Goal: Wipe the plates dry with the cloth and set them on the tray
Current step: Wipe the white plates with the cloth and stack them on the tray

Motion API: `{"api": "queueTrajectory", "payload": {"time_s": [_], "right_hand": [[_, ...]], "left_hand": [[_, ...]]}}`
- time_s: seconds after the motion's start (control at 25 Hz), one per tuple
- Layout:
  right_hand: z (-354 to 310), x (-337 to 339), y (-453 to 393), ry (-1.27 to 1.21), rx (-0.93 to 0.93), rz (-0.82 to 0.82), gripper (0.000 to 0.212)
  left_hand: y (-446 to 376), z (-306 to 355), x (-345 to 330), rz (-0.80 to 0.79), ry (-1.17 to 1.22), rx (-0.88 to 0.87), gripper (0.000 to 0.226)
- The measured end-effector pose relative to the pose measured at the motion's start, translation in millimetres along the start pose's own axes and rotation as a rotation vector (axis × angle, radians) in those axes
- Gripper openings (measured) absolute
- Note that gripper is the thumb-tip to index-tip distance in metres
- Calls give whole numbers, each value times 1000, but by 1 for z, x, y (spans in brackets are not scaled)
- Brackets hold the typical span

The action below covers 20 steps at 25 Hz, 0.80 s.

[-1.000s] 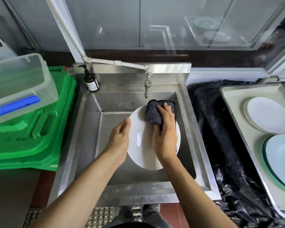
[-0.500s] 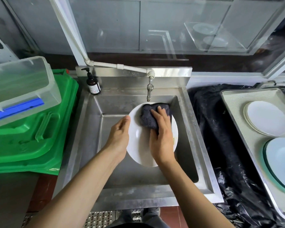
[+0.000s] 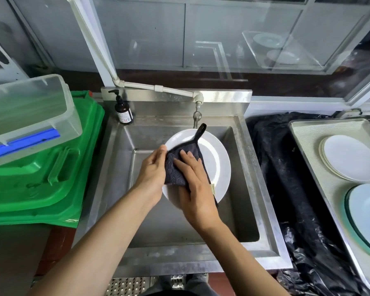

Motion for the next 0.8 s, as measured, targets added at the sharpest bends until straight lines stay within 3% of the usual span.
{"api": "queueTrajectory", "payload": {"time_s": [0.08,0.16,0.24,0.44,0.52,0.68,0.8], "right_hand": [[13,7,-4,6,-9,17,46],[33,22,-10,2,-180,135,49],[40,29,-12,26,-305,207,51],[5,-3,6,-21,-25,-67,47],[16,7,4,-14,-48,-37,46],[37,25,1,-12,-360,148,48],[10,6,13,-50,-174,45,48]], "left_hand": [[-2,-1,3,-24,-12,3,22],[-1,-3,7,-46,-66,5,34],[-1,-6,5,-39,-78,0,31],[-6,-1,0,33,8,5,22],[-9,0,4,52,-5,-6,21],[-10,-3,4,70,-43,-23,25],[-12,-4,-2,84,-49,-34,24]]}}
Point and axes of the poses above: each hand's wrist, its own y-axis away from the middle knuckle, its own x-axis out of the back of the hand, z = x × y, the point moved 4 cm from there along -y, towards the middle knuckle, and after that the axes turned 7 degrees about z, right-handed, at the moved point
